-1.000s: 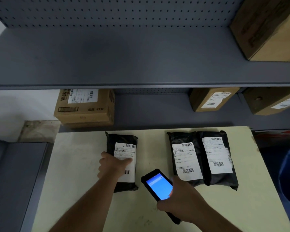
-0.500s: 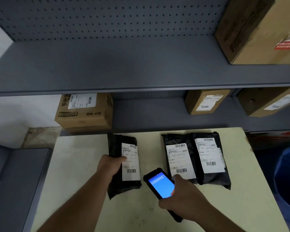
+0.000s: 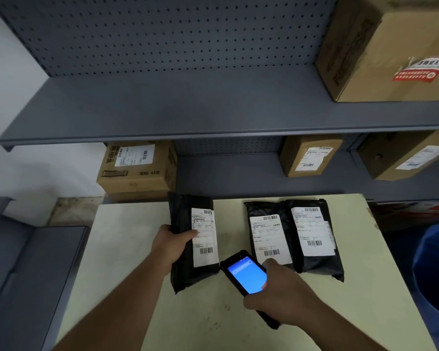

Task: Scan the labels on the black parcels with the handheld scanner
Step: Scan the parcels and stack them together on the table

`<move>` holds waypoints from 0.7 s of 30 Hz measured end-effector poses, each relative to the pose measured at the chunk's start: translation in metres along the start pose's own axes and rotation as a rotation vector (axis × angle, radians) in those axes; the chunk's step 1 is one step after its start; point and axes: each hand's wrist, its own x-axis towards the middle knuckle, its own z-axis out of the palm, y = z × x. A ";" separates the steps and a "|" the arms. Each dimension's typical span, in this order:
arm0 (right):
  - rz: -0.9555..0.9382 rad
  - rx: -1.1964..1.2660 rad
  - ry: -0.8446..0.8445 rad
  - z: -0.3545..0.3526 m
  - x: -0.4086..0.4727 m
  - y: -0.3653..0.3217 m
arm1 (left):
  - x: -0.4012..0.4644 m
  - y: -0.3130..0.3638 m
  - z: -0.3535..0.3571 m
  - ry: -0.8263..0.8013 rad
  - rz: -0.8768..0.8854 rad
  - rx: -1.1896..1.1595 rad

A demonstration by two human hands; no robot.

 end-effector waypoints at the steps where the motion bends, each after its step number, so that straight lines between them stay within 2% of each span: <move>1: -0.004 -0.003 0.000 -0.001 -0.002 -0.001 | -0.002 0.002 -0.002 0.005 0.011 -0.007; 10: -0.017 -0.021 -0.014 -0.009 -0.021 -0.007 | -0.022 0.015 -0.015 -0.038 0.115 -0.143; 21: -0.031 -0.026 -0.016 -0.013 -0.030 -0.020 | -0.032 0.019 -0.021 -0.047 0.160 -0.223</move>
